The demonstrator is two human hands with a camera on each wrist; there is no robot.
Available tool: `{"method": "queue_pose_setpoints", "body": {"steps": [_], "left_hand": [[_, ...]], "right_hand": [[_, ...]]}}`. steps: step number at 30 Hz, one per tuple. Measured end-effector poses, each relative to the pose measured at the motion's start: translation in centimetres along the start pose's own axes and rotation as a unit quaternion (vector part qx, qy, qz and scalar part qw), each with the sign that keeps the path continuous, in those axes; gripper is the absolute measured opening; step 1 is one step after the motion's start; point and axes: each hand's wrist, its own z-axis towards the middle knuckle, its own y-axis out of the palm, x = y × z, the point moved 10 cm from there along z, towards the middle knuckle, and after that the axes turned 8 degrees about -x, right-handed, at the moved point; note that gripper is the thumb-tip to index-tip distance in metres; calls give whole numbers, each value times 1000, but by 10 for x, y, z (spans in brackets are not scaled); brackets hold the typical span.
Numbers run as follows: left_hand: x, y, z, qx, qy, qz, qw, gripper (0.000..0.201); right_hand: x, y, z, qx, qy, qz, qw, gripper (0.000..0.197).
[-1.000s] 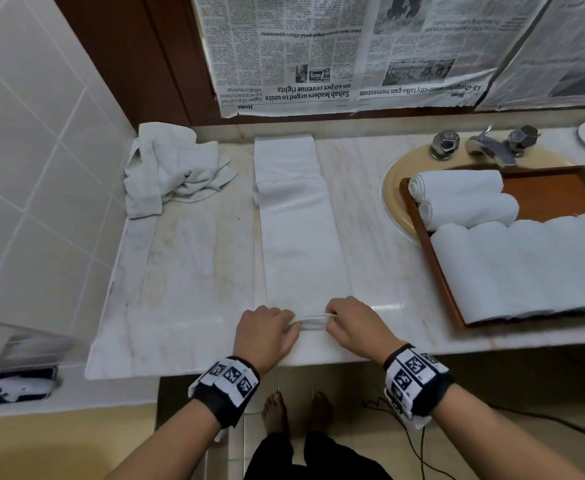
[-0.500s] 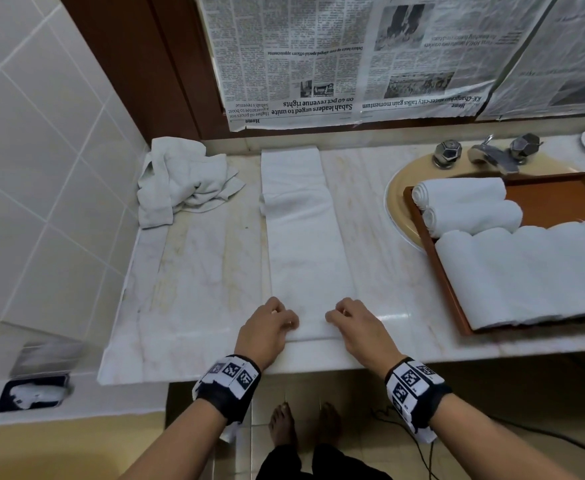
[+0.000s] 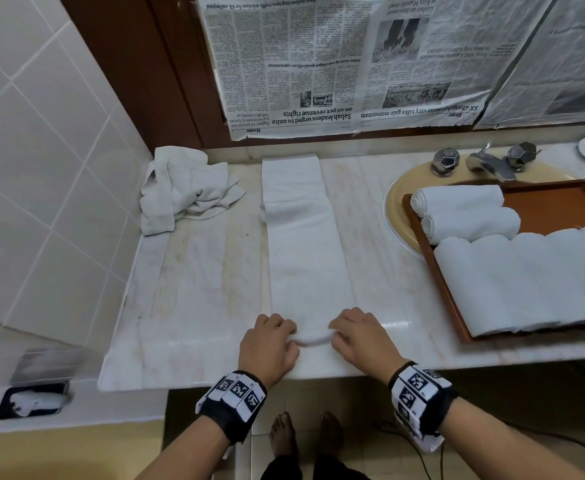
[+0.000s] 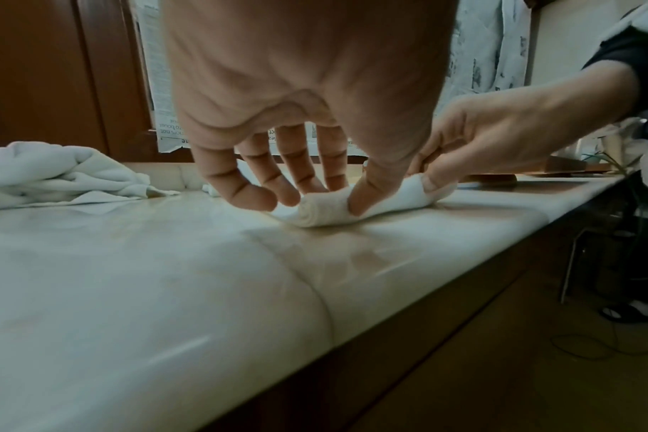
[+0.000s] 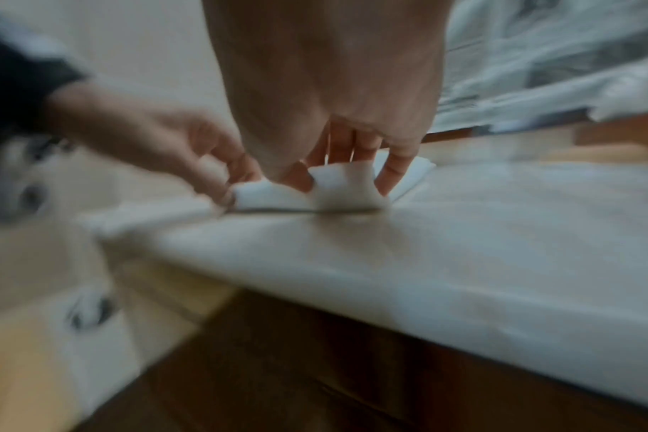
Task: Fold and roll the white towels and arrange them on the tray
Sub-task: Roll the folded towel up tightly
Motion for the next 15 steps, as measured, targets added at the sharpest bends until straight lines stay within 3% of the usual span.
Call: {"method": "queue_pose_setpoints", "body": {"steps": [7,11,15], "left_hand": [[-22,2,8,-45,-80,-166,982,21],[-34,-1,9,-7,-122,-237,964,16],[-27,-1,9,18,-89,-159,983,13]], "right_hand": [[19,1,1,-19,46,155,987,28],[19,-7,-2,28,15,81,996,19],[11,-9,-6,12,-45,-8,999,33]]}}
